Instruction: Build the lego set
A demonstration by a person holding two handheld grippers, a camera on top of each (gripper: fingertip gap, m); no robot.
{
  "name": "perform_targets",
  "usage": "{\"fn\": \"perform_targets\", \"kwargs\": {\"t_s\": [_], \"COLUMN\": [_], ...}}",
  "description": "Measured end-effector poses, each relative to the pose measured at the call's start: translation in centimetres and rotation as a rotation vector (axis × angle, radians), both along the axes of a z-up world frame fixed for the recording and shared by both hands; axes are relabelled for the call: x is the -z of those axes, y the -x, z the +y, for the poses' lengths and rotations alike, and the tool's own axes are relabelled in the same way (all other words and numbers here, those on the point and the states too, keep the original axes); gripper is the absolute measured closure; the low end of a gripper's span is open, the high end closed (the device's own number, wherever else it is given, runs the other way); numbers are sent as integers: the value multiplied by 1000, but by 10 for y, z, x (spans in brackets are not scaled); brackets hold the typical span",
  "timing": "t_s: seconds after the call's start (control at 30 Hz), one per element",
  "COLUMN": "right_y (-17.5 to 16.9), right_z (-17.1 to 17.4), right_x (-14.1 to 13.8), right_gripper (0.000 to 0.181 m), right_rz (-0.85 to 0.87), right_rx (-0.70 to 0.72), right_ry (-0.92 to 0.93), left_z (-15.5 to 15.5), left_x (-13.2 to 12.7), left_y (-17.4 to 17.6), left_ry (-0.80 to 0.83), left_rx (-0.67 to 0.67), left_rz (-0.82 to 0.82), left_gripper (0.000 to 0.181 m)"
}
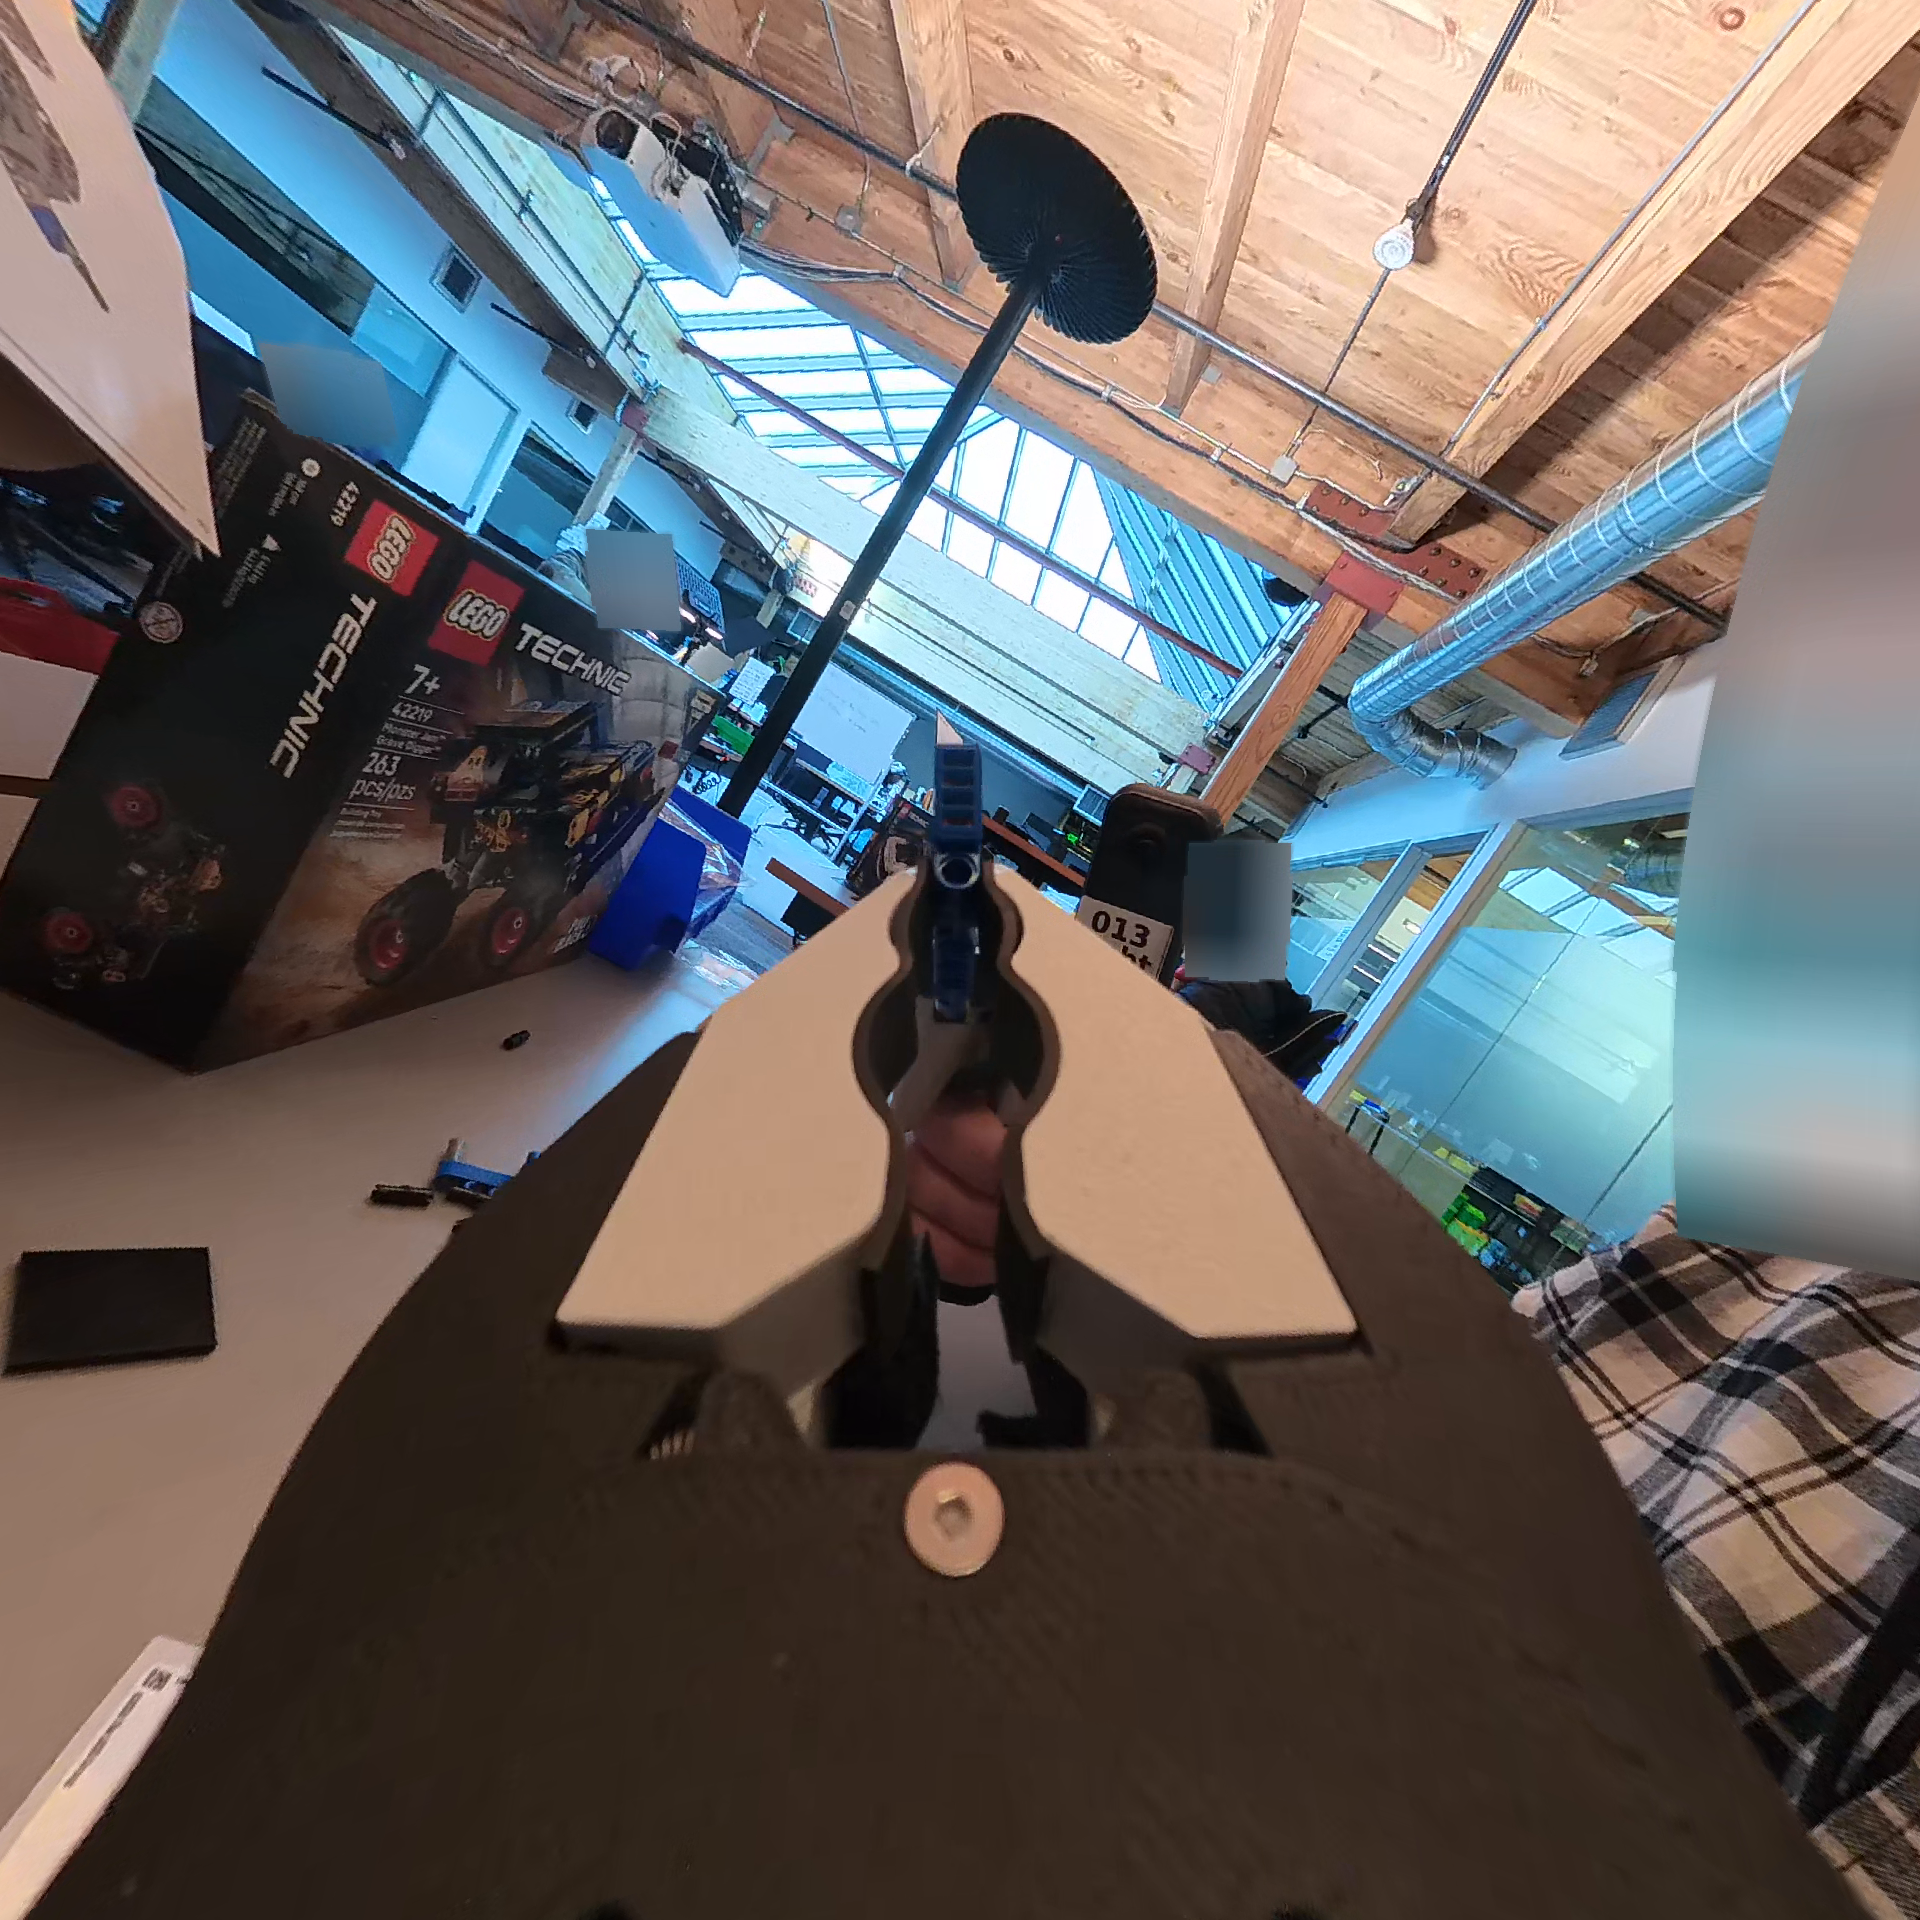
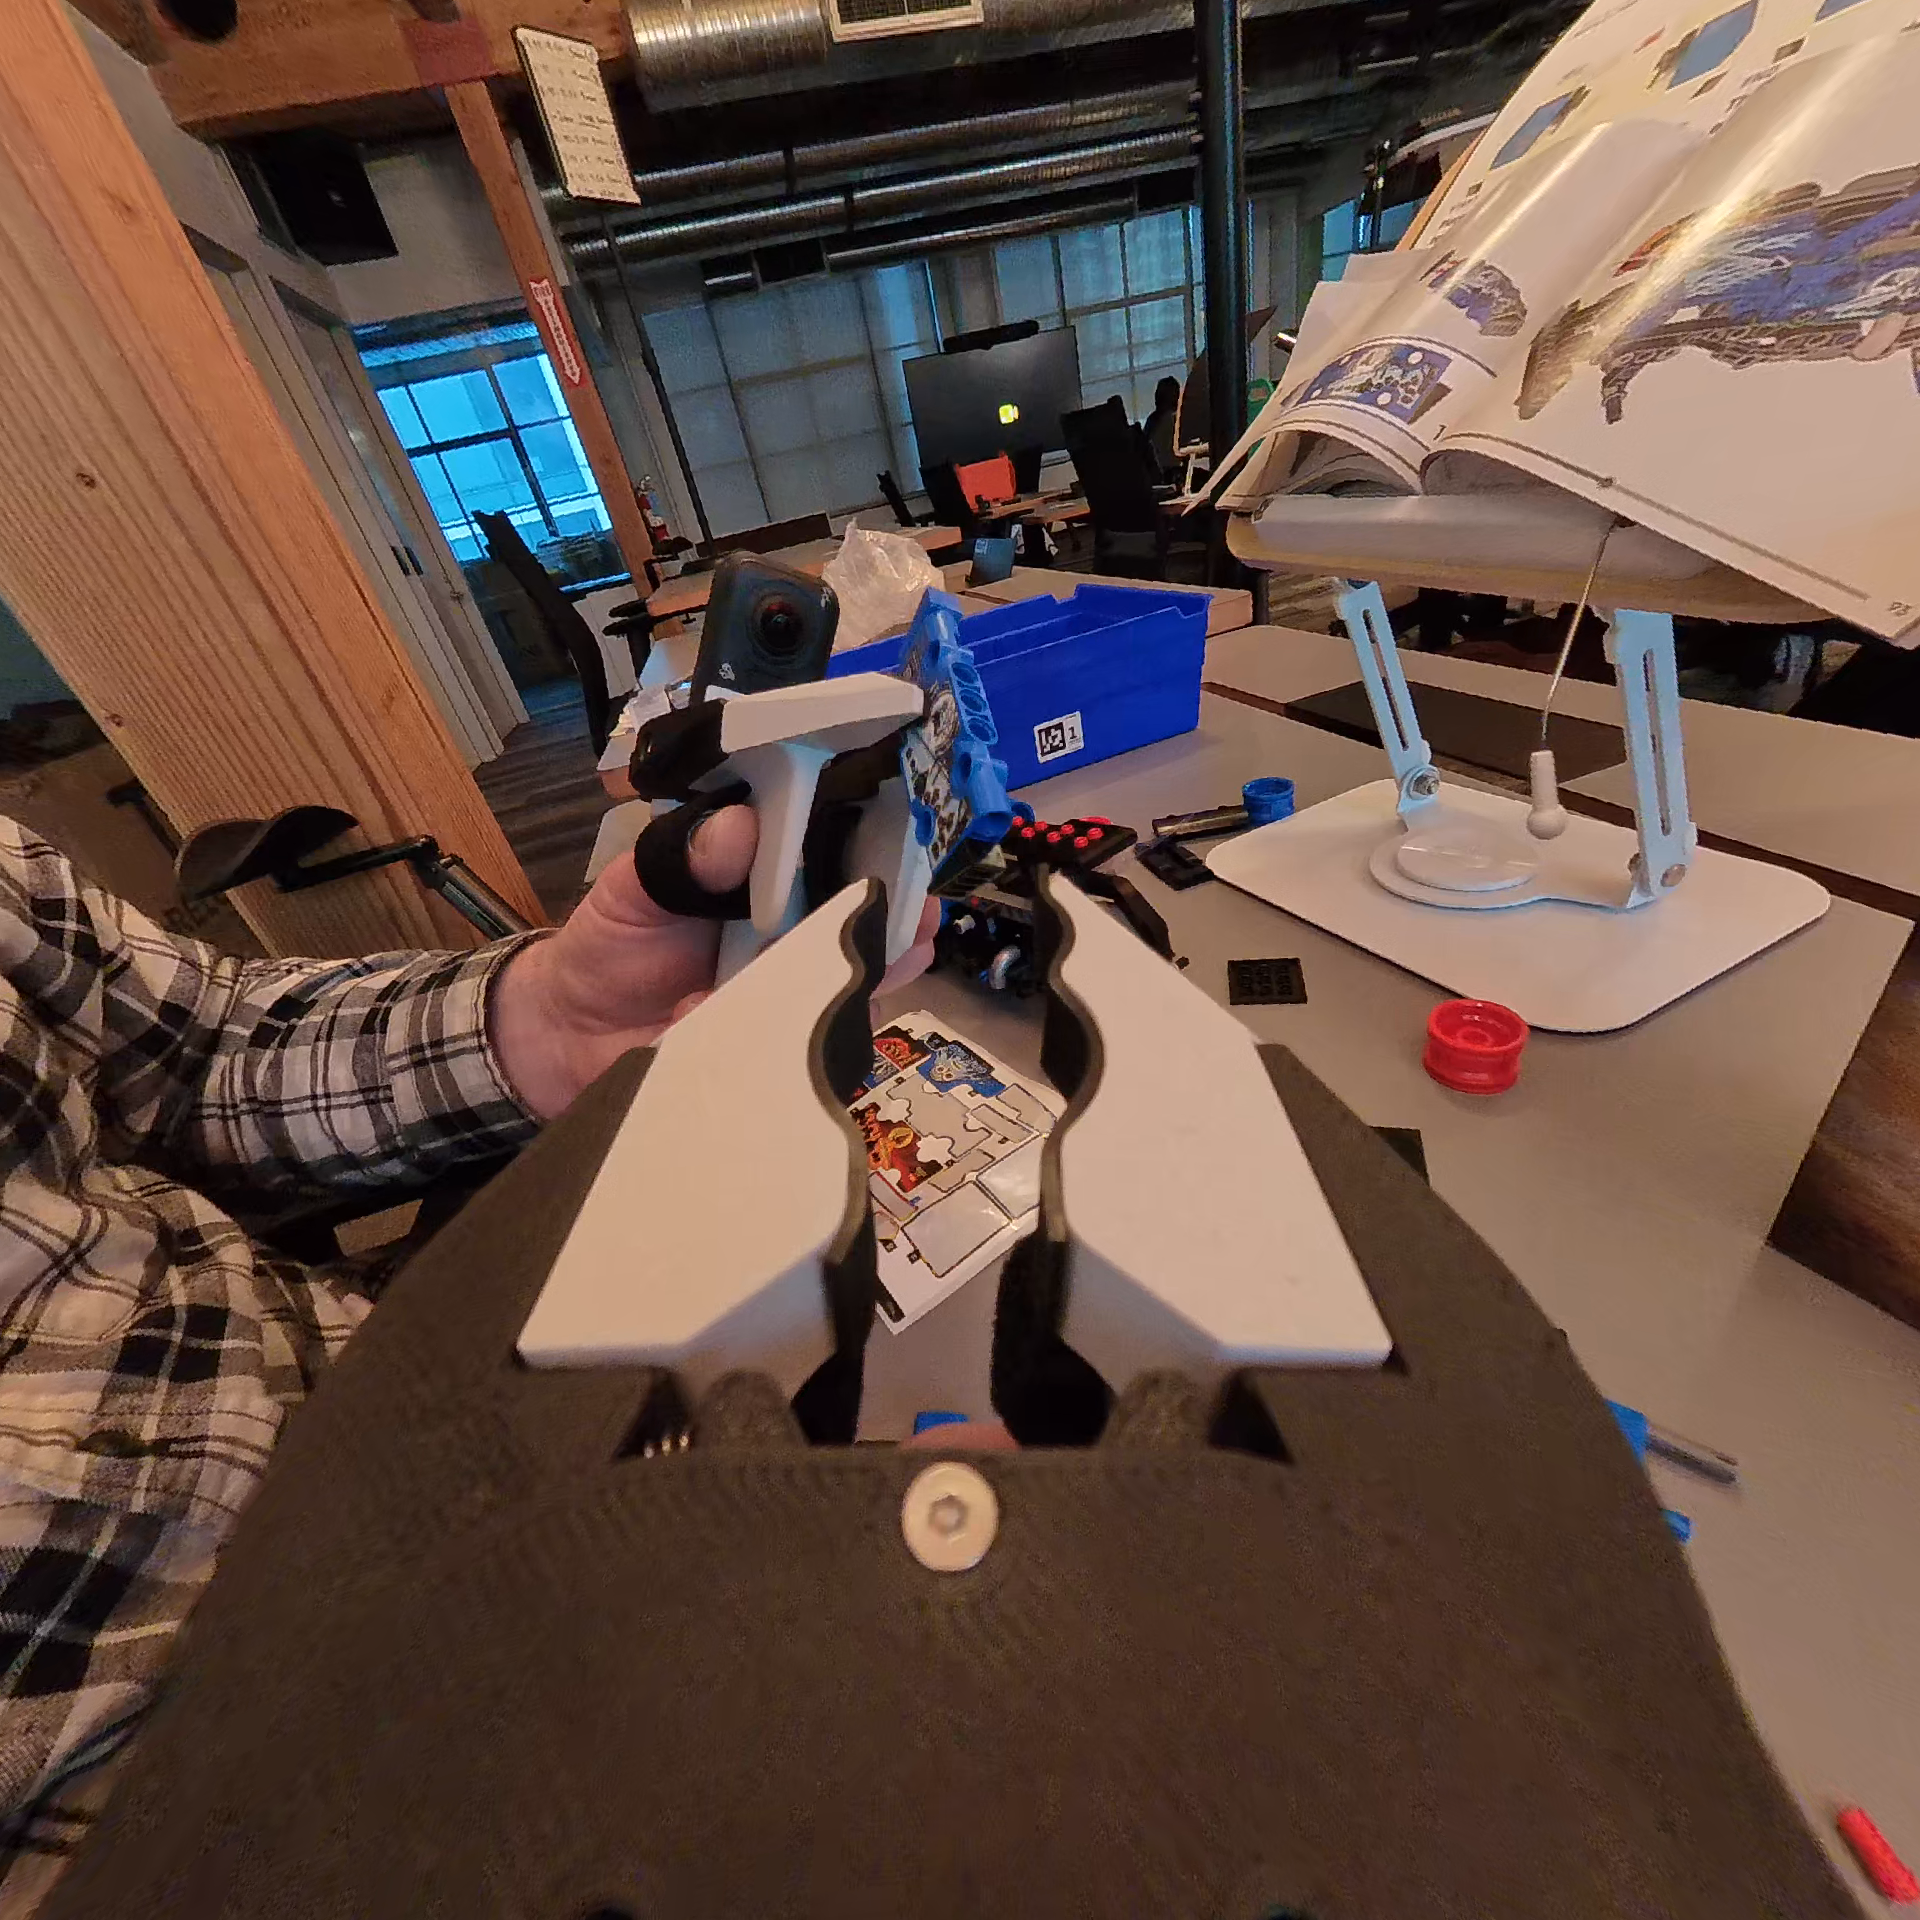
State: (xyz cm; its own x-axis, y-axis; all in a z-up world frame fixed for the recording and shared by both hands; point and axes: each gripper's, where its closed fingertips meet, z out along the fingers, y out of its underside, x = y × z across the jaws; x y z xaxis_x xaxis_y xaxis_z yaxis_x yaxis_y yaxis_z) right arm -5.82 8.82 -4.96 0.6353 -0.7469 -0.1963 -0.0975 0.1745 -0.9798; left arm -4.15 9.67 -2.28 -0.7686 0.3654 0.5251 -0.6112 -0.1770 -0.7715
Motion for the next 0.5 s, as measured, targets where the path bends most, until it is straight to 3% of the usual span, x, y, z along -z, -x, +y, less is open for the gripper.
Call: {"fn": "perform_targets", "kwargs": {"t_s": [0.27,0.5], "right_y": [1,2], "right_z": [1,1], "right_x": [-1,-3], "right_gripper": [168,165], "right_rz": [-13,-22], "right_rx": [1,2], "right_ry": [10,8], "left_z": [0,2], "left_x": [0,-2], "left_y": [2,-3], "left_ry": [2,21], "left_rx": [13,12], "left_rz": [1,39], "left_gripper": [175,175]}}
